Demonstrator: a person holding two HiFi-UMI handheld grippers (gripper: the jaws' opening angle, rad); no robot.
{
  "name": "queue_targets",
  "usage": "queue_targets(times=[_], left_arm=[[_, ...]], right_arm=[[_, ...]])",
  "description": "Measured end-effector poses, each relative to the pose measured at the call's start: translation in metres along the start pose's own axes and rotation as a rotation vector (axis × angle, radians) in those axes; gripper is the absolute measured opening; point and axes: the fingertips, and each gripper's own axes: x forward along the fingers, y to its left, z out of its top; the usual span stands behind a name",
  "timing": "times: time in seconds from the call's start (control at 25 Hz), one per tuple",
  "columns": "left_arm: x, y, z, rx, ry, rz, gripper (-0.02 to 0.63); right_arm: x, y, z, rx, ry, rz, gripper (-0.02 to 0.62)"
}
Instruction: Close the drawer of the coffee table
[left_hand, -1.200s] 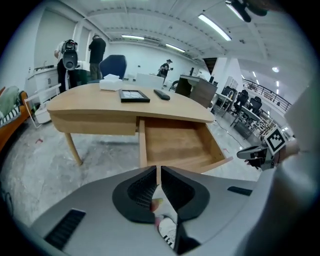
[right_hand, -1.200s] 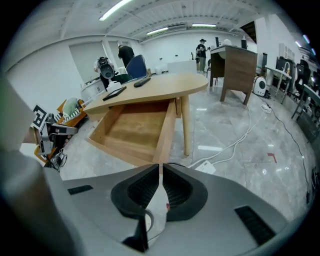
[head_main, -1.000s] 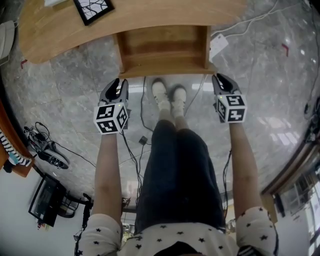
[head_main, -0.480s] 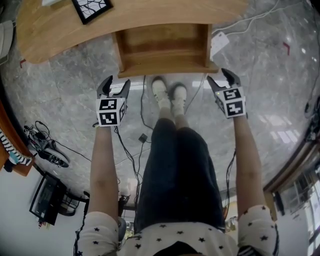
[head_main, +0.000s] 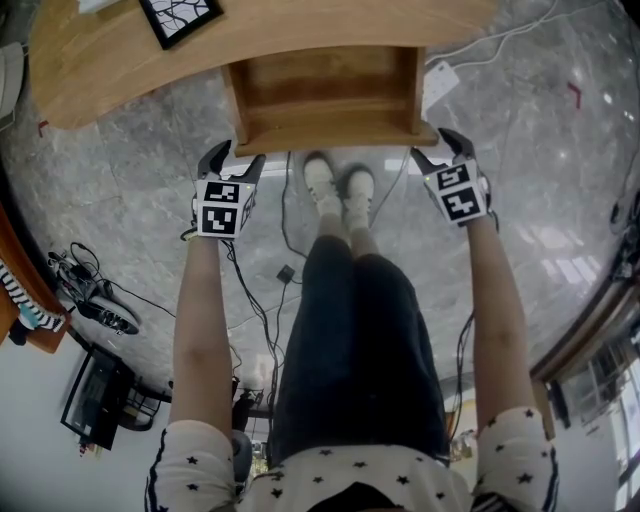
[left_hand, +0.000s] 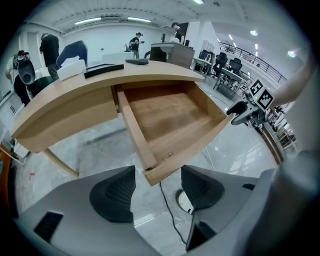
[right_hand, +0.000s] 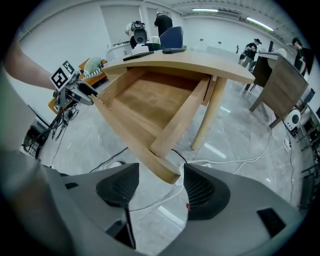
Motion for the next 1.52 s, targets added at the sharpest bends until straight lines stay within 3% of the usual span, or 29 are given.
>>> queue_targets(times=[0.2,0.4,1.52], left_arm=[[0.011,-0.001,-0.002,0.035,0.047,-0.018,0.282],[0.018,-0.005,0.0,0.069,0.086,-0.032,0.279],[0.013,-0.004,0.001,0.032,0.104,-0.025,0.267]], right_arm=[[0.01,0.0,0.0,-0.035,0.036,-0.007,0.268],[0.014,-0.004,0.004,-0.005,0.045,-0.021,0.268],[0.007,-0.002,0.005,0.001,0.101,-0.024,0.258]])
